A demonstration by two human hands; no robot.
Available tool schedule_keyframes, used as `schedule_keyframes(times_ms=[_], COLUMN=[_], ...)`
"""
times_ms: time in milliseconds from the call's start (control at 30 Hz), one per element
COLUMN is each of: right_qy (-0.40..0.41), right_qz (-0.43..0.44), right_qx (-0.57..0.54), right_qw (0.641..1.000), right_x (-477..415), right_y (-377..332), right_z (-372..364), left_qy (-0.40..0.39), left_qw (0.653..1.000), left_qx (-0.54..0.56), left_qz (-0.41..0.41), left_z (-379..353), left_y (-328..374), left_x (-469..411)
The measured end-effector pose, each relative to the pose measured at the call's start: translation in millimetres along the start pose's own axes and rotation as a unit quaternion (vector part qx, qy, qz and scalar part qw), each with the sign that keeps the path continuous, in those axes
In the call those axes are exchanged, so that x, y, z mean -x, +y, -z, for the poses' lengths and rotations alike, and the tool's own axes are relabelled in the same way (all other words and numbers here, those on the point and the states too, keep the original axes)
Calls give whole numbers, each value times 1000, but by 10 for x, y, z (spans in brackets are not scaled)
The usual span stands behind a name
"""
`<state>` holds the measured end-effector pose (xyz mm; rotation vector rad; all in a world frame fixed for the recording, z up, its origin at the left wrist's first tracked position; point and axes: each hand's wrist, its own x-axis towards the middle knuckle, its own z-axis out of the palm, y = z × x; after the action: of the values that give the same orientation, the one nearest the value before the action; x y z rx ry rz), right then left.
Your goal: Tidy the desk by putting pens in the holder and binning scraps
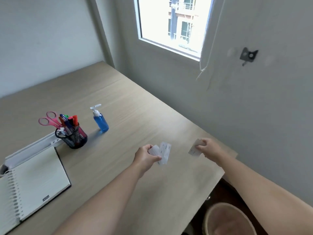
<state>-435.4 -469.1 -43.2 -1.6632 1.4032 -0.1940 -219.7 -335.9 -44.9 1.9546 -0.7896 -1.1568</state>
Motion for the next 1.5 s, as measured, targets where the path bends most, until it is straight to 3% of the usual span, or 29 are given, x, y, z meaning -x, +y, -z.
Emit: schedule_keyframes(times_ms=[233, 433, 600, 800, 933, 1067, 1233, 1500], right_qy=[164, 212, 156, 51, 43, 55, 47, 40], right_qz=[-132, -212, -256, -323, -367, -379, -391, -354], right_qx=[-24, -41, -22, -38, -85, -113, -123, -85], right_qw=[977, 953, 954, 944, 925, 917, 911, 931], right_x=[1158, 1868, 2151, 2225, 2027, 1650, 1406, 1627], right_y=[1007, 2012, 2821, 3714, 4062, 4362, 4546, 4292], right_z=[530, 835, 866, 387, 44, -172, -296, -61], left_qy=[-121, -221, -237, -229, -260, -250, -295, -295], left_qw=[987, 963, 953, 934, 906, 910, 895, 891], left_qx=[-91, -133, -183, -271, -327, -317, -305, -331], left_qz=[-52, -80, -46, 38, 63, 98, 139, 96], left_z=[-1137, -2295, -3035, -3455, -3680, -3994, -4187, -3938], left_y=[207, 178, -226, -1119, -1528, -1775, -1910, -1491], left_x=[266, 668, 728, 698, 570, 356, 203, 311])
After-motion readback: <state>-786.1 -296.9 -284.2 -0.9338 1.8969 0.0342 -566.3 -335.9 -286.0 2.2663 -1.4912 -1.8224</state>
